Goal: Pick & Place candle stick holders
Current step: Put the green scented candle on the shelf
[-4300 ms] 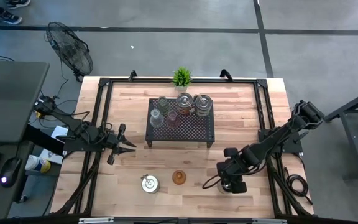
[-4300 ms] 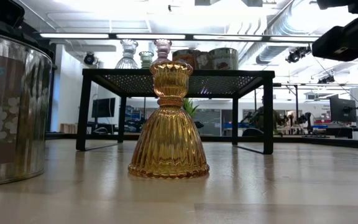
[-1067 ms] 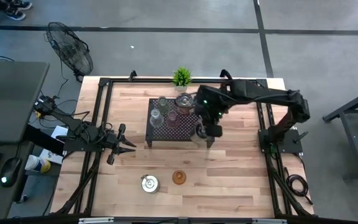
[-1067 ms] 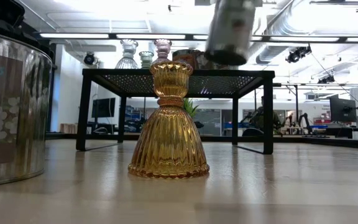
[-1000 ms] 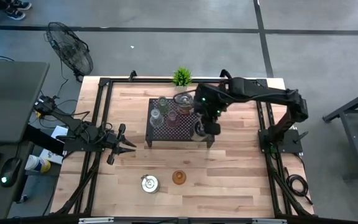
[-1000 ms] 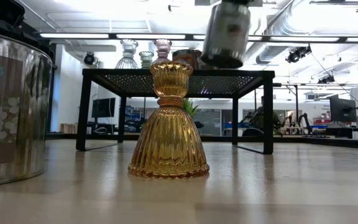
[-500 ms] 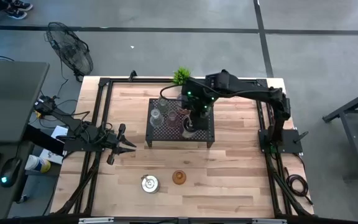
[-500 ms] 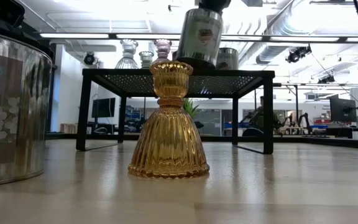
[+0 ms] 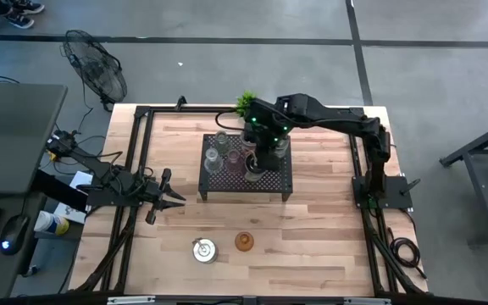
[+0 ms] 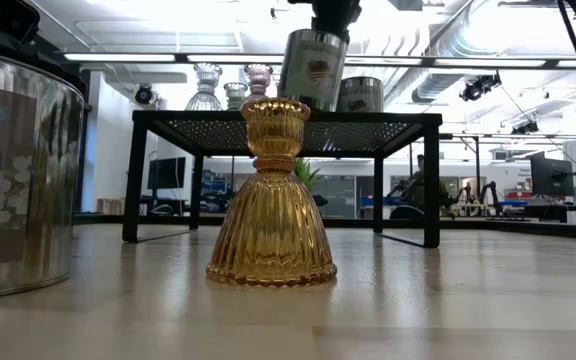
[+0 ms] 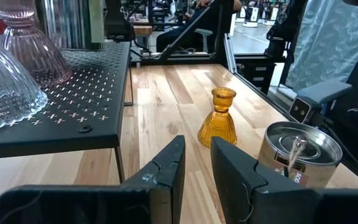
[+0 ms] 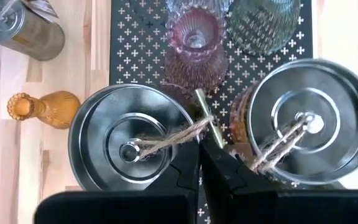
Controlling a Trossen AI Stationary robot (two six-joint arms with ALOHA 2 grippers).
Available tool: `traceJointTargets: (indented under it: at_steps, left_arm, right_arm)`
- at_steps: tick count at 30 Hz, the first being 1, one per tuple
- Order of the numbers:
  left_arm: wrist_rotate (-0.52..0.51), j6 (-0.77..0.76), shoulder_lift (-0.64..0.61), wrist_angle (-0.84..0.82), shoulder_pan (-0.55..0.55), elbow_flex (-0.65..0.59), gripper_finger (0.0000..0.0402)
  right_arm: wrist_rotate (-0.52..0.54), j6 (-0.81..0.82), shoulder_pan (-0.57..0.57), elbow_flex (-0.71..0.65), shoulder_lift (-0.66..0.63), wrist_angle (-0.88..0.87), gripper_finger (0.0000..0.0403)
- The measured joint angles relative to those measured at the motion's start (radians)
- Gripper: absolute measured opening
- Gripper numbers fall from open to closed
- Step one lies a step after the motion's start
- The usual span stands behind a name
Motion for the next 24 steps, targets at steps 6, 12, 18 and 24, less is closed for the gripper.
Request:
traceJointTargets:
  at_steps: [6,12,18,24]
  left_arm:
    - [0.000,0.000,0.000,0.000,0.000,0.000,0.0073]
    - [0.000,0.000,0.000,0.000,0.000,0.000,0.0073]
    - [0.000,0.000,0.000,0.000,0.000,0.000,0.0073]
    - [0.000,0.000,0.000,0.000,0.000,0.000,0.0073]
  right_arm:
    - [0.002,-0.013,-0.006,0.000,0.015,0.028,0.0000]
    - [0.001,-0.025,-0.012,0.000,0.023,0.013,0.0000]
    - [0.001,-0.033,-0.014,0.000,0.023,0.032,0.0000]
    - [-0.004,-0.038,-0.013,0.000,0.023,0.031,0.0000]
